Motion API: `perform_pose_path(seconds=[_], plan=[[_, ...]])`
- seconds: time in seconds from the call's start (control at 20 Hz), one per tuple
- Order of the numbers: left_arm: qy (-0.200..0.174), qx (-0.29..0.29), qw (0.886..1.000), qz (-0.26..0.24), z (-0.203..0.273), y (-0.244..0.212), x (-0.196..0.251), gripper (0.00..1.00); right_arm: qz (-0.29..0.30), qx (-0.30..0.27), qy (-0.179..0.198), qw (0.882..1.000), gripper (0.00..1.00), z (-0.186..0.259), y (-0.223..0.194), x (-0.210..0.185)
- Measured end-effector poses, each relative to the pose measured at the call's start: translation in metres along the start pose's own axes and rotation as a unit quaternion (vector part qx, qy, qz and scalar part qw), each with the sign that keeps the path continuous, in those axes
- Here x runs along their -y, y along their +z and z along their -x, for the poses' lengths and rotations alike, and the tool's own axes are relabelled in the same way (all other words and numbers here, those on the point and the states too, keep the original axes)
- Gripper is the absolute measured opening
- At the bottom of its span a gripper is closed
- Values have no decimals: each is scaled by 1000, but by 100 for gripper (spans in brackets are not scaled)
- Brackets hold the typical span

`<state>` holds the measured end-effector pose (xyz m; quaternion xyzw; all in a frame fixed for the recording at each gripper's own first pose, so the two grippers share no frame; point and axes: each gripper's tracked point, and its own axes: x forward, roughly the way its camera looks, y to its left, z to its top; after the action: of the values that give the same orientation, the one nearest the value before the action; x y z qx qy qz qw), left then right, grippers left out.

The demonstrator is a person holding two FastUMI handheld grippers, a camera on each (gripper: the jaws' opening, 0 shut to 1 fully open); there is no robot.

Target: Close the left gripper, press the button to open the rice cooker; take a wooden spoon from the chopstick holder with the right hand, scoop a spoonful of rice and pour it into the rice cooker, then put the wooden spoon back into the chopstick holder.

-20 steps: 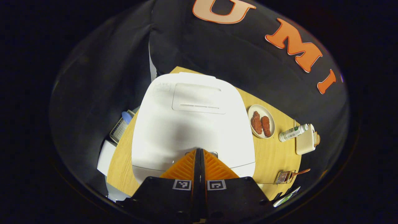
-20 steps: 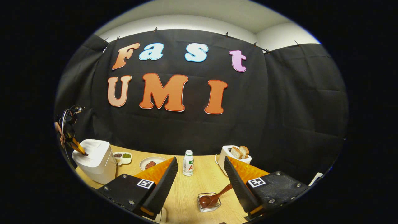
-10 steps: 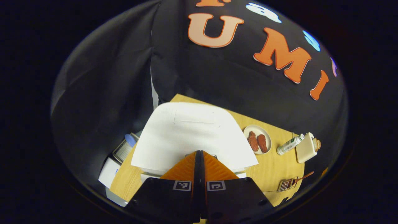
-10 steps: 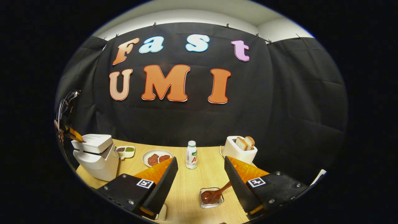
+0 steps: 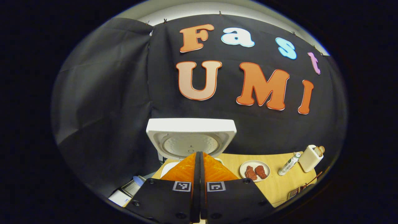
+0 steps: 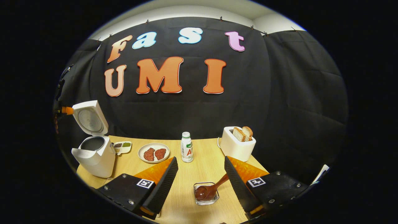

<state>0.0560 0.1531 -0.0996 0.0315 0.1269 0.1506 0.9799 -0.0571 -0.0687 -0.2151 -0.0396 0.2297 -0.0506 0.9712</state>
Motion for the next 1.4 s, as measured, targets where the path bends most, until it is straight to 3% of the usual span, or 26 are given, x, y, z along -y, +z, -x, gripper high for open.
perform_pose_path(seconds=[0.25,0.3,0.35,0.4,0.5,0.6,0.75,1.0,1.4], plan=[[-20,47,999,-7,27,20,16,6,-29,-27,-12,999,94,-16,-17,24],[-27,54,998,-6,33,23,22,10,-37,-35,-15,999,94,-19,-22,29],[-33,59,998,-5,37,29,26,15,-42,-41,-16,998,94,-22,-27,34],[-38,65,997,-6,43,29,30,27,-45,-48,-19,998,94,-25,-33,38],[-43,71,996,-15,51,26,37,58,-51,-64,-23,996,94,-32,-45,47],[-48,71,996,-26,61,22,45,63,-61,-80,-21,995,93,-39,-57,51],[-60,71,995,-34,76,15,62,87,-64,-108,-19,992,93,-54,-80,52],[-58,62,995,-47,95,1,80,89,-79,-147,-10,986,86,-76,-107,55],[-56,44,996,-52,121,-18,93,89,-136,-195,6,971,62,-108,-140,57]])
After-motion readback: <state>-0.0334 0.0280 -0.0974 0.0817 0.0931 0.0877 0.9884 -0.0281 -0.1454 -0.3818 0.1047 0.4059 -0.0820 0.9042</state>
